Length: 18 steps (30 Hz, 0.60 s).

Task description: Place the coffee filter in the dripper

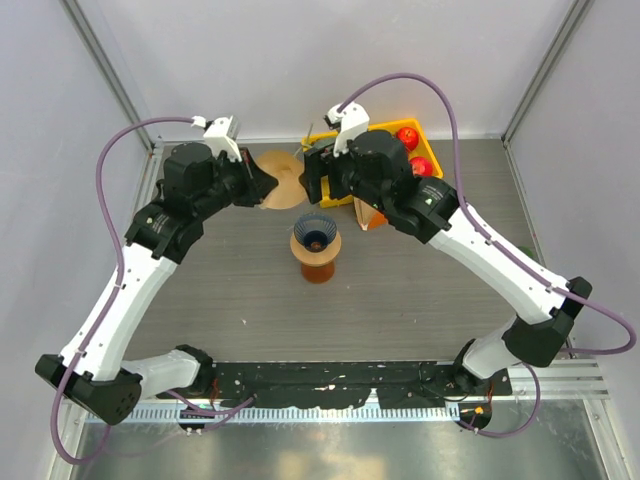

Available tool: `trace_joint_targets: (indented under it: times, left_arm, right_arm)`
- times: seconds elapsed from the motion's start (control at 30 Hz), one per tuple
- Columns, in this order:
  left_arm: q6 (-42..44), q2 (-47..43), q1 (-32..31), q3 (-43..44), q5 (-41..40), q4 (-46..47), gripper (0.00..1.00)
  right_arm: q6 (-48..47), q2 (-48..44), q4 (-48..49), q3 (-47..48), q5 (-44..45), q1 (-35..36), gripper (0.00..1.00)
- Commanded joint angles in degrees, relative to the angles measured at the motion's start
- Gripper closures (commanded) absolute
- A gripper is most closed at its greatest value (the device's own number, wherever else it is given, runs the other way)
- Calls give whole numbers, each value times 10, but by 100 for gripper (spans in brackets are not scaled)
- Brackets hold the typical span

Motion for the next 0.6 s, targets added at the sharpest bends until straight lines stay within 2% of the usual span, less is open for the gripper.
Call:
trace_joint_targets:
  times: [0.0, 0.1, 0.17, 0.27, 0.4, 0.47, 0.57]
  left_arm:
    - [-52, -1, 5, -8, 22, 30, 100]
    - [-66, 1, 5, -10, 27, 35, 100]
    - [-72, 4, 5, -8, 26, 39, 100]
    - [-76, 4, 5, -1, 27, 40, 100]
    - [-78, 6, 3, 3, 28, 42, 100]
    - [-79, 8, 2, 4, 25, 42, 100]
    - [-84, 8, 1, 6, 22, 41, 100]
  right_arm:
    - [-5, -38, 59, -7, -38, -6, 15]
    - [-4, -25, 61, 12, -63, -7, 17]
    - [-1, -11, 50, 30, -63, -5, 22]
    - [-2, 3, 40, 39, -50, -3, 36]
    - [-5, 13, 35, 43, -10, 4, 48]
    - [-8, 20, 32, 50, 4, 8, 50]
    - [-8, 32, 23, 67, 18, 12, 58]
